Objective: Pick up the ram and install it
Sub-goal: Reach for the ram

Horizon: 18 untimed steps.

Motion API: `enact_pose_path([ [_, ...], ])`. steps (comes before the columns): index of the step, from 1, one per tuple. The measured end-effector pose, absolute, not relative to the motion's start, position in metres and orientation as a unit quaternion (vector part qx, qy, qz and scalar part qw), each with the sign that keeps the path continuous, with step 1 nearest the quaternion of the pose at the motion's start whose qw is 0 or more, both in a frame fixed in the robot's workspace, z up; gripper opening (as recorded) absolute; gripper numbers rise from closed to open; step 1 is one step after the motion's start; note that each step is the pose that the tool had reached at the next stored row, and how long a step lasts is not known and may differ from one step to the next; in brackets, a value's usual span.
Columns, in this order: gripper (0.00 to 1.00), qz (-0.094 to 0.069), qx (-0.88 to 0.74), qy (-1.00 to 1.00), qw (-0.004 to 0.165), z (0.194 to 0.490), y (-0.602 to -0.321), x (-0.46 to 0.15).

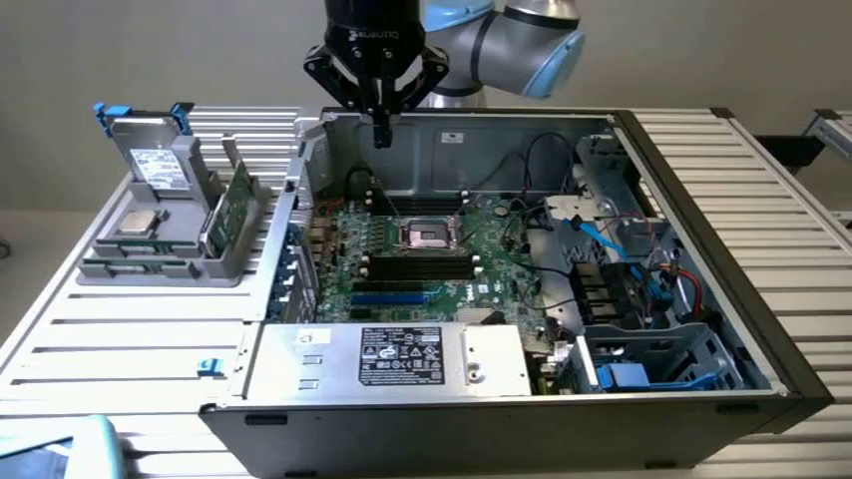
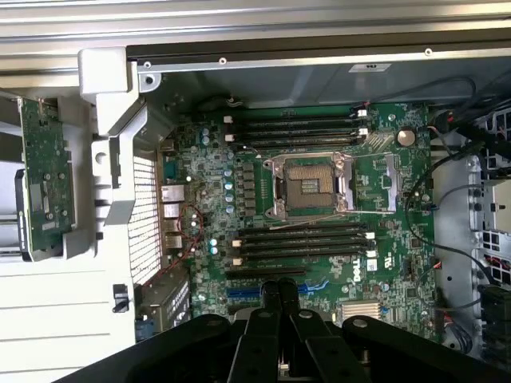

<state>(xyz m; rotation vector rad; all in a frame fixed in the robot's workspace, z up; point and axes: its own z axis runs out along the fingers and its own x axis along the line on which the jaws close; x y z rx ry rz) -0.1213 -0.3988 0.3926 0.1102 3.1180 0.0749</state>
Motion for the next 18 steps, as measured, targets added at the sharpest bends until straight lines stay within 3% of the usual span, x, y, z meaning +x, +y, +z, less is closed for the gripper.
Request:
enact_pose_path([
  [11,0.11,0.024,0.035,0.999,0.009,0.393,-0.399,-0.147],
  [18,0.11,0.024,0.036,0.999,0.0,0.393,-0.399,-0.17],
])
